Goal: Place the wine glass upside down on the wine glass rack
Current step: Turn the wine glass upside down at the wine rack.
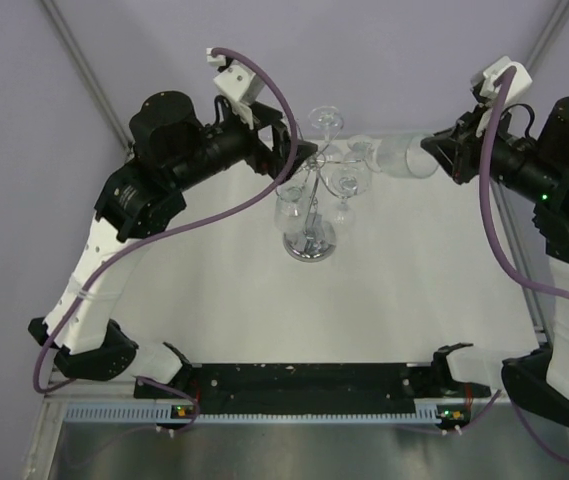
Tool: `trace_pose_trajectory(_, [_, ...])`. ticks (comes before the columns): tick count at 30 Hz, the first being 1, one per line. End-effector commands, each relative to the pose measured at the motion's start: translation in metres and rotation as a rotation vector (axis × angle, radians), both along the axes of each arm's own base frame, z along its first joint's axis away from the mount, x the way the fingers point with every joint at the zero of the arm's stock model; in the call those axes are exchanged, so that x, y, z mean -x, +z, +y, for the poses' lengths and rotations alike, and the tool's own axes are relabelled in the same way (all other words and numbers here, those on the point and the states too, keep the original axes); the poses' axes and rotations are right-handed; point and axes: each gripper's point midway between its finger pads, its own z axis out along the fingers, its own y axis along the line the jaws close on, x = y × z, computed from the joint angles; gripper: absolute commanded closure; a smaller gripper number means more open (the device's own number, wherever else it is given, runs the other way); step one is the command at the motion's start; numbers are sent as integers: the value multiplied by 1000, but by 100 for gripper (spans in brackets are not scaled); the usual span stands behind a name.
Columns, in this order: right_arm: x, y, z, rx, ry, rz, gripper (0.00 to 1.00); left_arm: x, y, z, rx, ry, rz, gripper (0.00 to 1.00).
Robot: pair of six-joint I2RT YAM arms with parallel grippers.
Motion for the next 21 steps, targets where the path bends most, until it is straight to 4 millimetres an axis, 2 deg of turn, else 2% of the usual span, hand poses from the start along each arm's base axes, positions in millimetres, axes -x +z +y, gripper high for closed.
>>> trace_pose_trajectory(1, [15,57,16,-112,90,-169,100,21,17,-31,135,-197,87,5])
trace_pose_trajectory(5, [17,65,23,-135,119,-188,100,20,3,-48,145,-265,159,7])
trace_pose_trajectory(10, [17,71,30,-149,144,-196,100,17,-5,-58,152,-301,176,11])
trace_pose_trajectory(21, [19,70,33,-149,160,-198,100,5,-19,-73,152,-315,223,30])
